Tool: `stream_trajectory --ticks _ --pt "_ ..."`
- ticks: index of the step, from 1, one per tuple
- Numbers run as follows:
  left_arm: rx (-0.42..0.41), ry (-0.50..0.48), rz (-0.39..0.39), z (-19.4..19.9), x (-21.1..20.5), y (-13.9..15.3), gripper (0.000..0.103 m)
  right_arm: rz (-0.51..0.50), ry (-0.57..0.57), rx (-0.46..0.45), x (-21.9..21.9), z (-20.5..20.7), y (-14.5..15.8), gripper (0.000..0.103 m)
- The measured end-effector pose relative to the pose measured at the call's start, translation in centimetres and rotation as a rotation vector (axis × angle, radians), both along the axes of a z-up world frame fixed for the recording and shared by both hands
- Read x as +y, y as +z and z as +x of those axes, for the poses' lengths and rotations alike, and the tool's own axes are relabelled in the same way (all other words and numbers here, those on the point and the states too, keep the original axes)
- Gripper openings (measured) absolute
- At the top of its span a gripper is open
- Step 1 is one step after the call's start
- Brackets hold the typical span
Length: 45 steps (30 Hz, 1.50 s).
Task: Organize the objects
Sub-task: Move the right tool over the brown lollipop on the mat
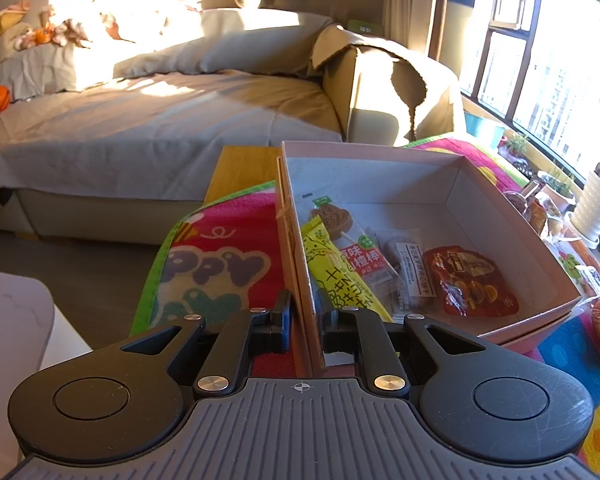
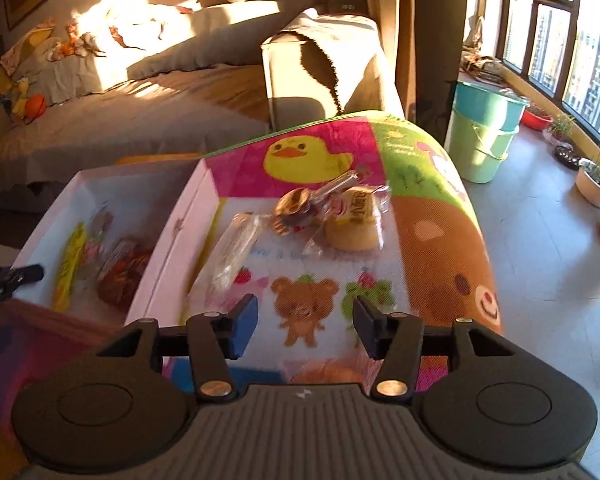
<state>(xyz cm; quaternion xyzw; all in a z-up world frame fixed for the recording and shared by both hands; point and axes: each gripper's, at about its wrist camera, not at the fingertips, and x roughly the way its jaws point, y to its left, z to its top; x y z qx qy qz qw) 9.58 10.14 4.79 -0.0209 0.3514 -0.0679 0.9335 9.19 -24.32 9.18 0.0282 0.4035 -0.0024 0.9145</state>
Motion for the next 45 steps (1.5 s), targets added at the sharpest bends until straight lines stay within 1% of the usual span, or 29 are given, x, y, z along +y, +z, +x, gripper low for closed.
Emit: stream_trajectory --ticks 2,3,4,6,9,10,11,13,16,20,22,25,27,30,33,35,36,38,40,45 --pt "0.0 0.0 0.001 0.0 0.0 0.0 0.015 0.017 -0.042 0.017 -0.8 3.1 -0.7 0.059" --pt "0.0 -0.001 0.001 0.0 0.0 0.0 0.015 0.024 -0.066 0.022 -1.1 4.8 -1.1 0.066" --pt "0.0 -0.001 0.001 0.0 0.0 0.0 0.015 0.025 -0.083 0.028 -1.3 6.2 -1.5 0.071" --pt "0.001 0.0 0.001 0.0 0.0 0.0 0.015 0.004 -0.096 0.06 -1.5 9.2 -3.0 0.077" --pt "0.0 -0.001 0.003 -0.1 -0.1 0.0 0.015 -0.007 -0.115 0.148 -1.6 12.0 -5.2 0.076" --pt "0.0 -0.001 0.002 -0.1 -0.1 0.0 0.015 -0.016 -0.117 0.16 -1.6 12.2 -5.7 0.069" --pt "0.0 -0.002 0.001 -0.1 -0.1 0.0 0.015 -0.024 -0.109 0.161 -1.6 12.0 -5.8 0.065" --pt "-0.003 -0.004 0.0 0.0 -0.1 0.0 0.015 -0.026 -0.092 0.145 -1.6 10.8 -5.4 0.055" --pt "-0.006 -0.003 -0.004 -0.1 -0.1 0.0 0.015 0.022 -0.099 0.144 -2.0 7.9 -4.2 0.054" --pt "-0.01 -0.002 -0.01 -0.2 0.2 -0.2 0.015 0.062 -0.064 0.103 -1.4 1.7 -2.2 0.053" --pt "-0.008 -0.001 -0.01 -0.2 0.2 -0.2 0.015 0.071 -0.024 0.082 -0.5 -1.7 -1.2 0.053" --pt "-0.009 0.0 -0.011 -0.2 0.2 -0.2 0.015 0.046 0.045 0.065 1.5 -6.0 -0.2 0.053" --pt "-0.01 0.002 -0.012 -0.2 0.3 -0.3 0.015 0.043 0.1 0.073 3.1 -8.3 -0.2 0.053" --pt "-0.01 0.003 -0.012 -0.1 0.3 -0.3 0.015 0.023 0.181 0.08 5.8 -11.1 -1.0 0.053" --pt "-0.009 0.003 -0.01 -0.2 0.3 -0.3 0.015 0.03 0.228 0.103 7.6 -12.6 -2.2 0.055" --pt "-0.009 0.002 -0.011 -0.2 0.3 -0.3 0.015 0.023 0.239 0.097 8.1 -13.2 -2.3 0.063" --pt "-0.009 0.001 -0.011 -0.2 0.3 -0.3 0.015 0.023 0.239 0.08 8.0 -13.5 -2.0 0.069" --pt "-0.008 0.002 -0.01 -0.2 0.4 -0.4 0.015 0.025 0.225 0.035 7.4 -13.7 -1.1 0.073" --pt "-0.009 0.002 -0.011 -0.2 0.4 -0.4 0.015 0.012 0.185 -0.002 6.5 -13.4 -0.5 0.077" --pt "-0.008 0.0 -0.01 -0.2 0.4 -0.4 0.015 -0.09 0.017 -0.019 3.8 -10.5 -1.5 0.078"
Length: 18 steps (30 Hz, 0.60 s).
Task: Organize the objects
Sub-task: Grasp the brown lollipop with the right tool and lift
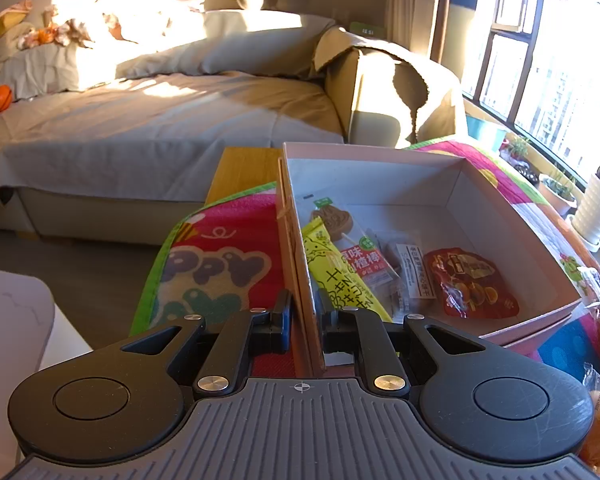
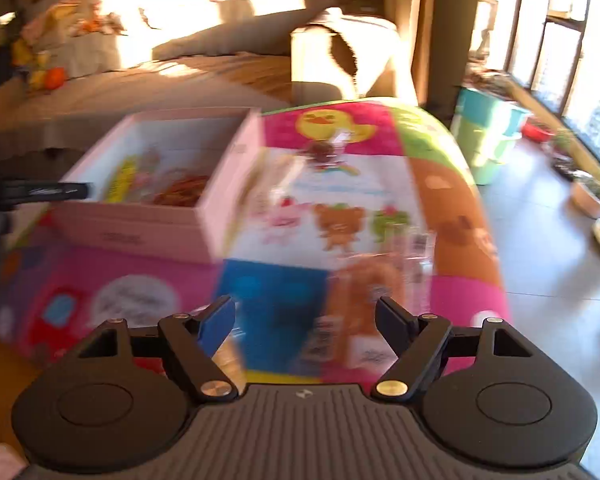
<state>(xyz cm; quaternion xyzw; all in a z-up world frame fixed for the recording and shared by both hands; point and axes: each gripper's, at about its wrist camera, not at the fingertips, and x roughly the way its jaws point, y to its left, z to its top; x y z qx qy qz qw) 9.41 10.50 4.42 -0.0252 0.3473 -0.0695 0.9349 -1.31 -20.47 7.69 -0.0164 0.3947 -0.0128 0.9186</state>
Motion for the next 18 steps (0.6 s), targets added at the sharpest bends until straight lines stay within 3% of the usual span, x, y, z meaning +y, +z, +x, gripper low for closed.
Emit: stream_trajectory --ticks 5,11,16,18 --pt "-0.001 0.001 -0.001 0.0 0.0 0.0 0.015 0.067 -0.059 -0.015 -2.7 5.3 0.6 0.078" --pt "0.0 0.002 -0.001 0.0 0.0 0.0 0.015 0.243 -0.088 0.033 -3.7 17.3 1.0 0.078" --pt "0.0 0.003 0.0 0.0 0.0 0.0 0.014 0.205 -0.174 0.07 -1.6 25.3 -3.0 0.077" --pt "0.001 0.003 0.0 0.0 0.0 -0.1 0.015 0.191 -0.179 0.105 -0.9 26.6 -4.6 0.07"
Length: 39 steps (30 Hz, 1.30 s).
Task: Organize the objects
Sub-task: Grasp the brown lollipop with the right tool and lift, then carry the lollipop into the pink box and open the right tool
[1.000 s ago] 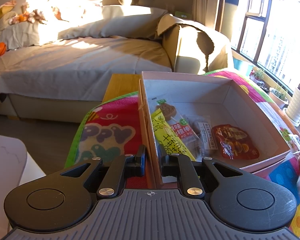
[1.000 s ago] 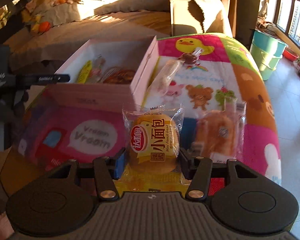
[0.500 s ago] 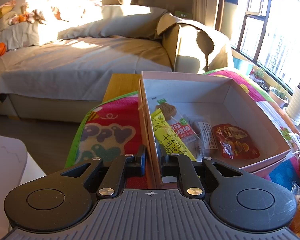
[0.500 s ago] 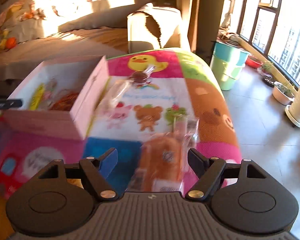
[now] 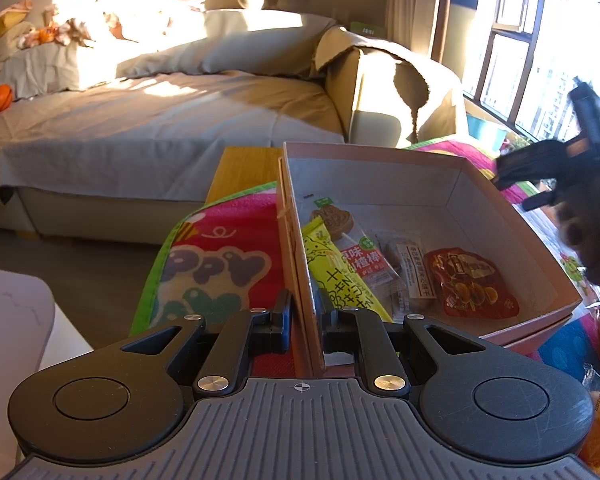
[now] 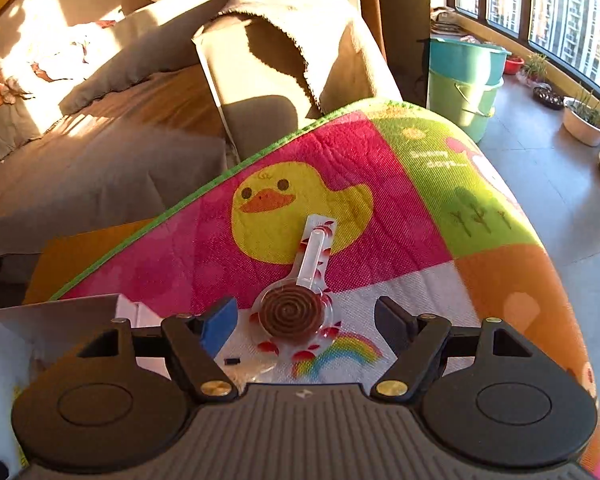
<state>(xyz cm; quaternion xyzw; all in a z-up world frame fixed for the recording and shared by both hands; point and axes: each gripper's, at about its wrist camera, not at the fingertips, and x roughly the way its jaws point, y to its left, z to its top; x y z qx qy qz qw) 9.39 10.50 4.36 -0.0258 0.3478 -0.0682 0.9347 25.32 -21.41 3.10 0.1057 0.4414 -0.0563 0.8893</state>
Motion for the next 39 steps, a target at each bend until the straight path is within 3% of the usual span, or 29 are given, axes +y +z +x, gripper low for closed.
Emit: stream_trajectory --ticks 2,3,8,12,15,21,27,32,35,39 --pt "-0.001 0.0 0.001 0.0 0.0 0.0 0.014 -0.06 0.023 0.0 0.9 0.2 -0.7 0.053" --pt "0.0 0.0 0.001 0.0 0.0 0.0 0.014 -0.086 0.053 0.006 1.3 0.0 -0.5 0.051" --pt "-0.004 0.001 -0.001 -0.1 0.1 -0.1 0.014 -0.084 0.069 0.007 -0.2 -3.0 1.5 0.05" --pt "-0.004 0.001 -0.001 -0.1 0.1 -0.2 0.014 -0.09 0.121 -0.022 -1.1 -8.3 4.2 0.05" --pt "-0.005 0.002 0.002 -0.1 0.1 -0.1 0.014 -0.109 0.163 -0.04 -1.1 -13.2 6.1 0.044" --pt "-0.005 0.003 0.003 -0.1 0.1 -0.1 0.014 -0.118 0.259 -0.076 0.3 -22.5 8.6 0.044" --pt "-0.003 0.005 0.003 -0.1 0.1 0.0 0.014 -0.089 0.376 -0.066 3.5 -29.0 10.2 0.044" --pt "-0.003 0.008 0.002 -0.2 0.0 0.0 0.014 -0.098 0.476 -0.079 6.4 -31.8 11.7 0.044" --pt "-0.004 0.008 0.001 -0.2 0.0 0.0 0.014 -0.075 0.526 -0.155 7.8 -31.9 13.6 0.044" --pt "-0.005 0.009 0.0 -0.3 0.0 0.1 0.014 -0.072 0.569 -0.257 10.0 -29.1 15.4 0.044"
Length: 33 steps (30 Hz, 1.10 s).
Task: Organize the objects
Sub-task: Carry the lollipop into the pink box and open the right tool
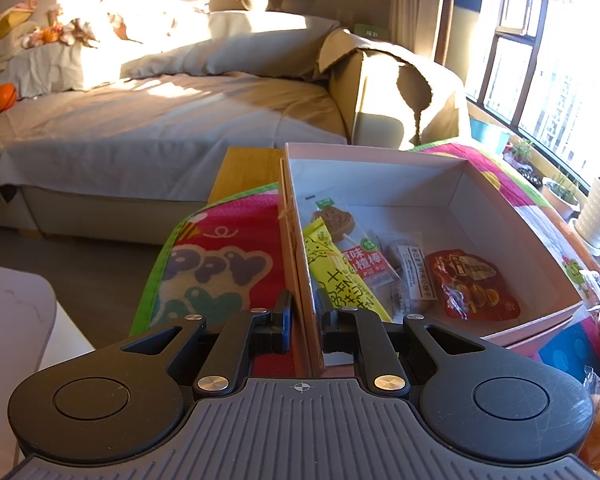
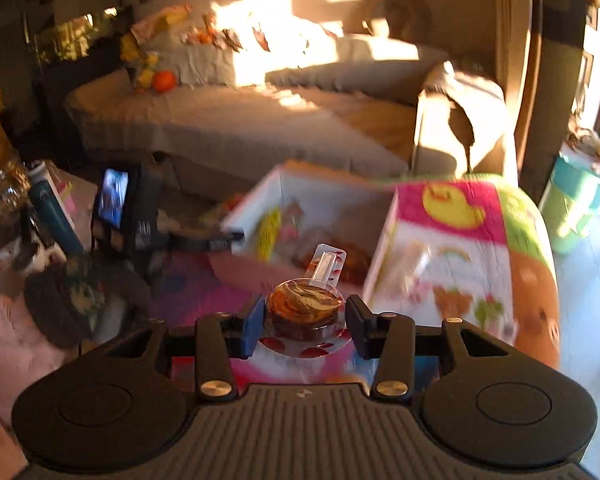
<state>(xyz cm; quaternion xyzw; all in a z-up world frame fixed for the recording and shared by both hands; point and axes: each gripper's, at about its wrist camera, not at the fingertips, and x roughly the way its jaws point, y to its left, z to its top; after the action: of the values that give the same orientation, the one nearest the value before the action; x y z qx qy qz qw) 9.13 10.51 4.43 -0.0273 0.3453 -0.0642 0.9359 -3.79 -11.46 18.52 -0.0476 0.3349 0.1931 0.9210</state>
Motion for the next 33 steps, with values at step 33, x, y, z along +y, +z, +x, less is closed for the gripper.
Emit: stream_trajectory --ticks 33 --pt "-0.003 -0.004 -0.013 0.1 0.1 -0.1 0.015 -0.134 -0.248 0.111 -2.8 5.2 -8.2 0.073"
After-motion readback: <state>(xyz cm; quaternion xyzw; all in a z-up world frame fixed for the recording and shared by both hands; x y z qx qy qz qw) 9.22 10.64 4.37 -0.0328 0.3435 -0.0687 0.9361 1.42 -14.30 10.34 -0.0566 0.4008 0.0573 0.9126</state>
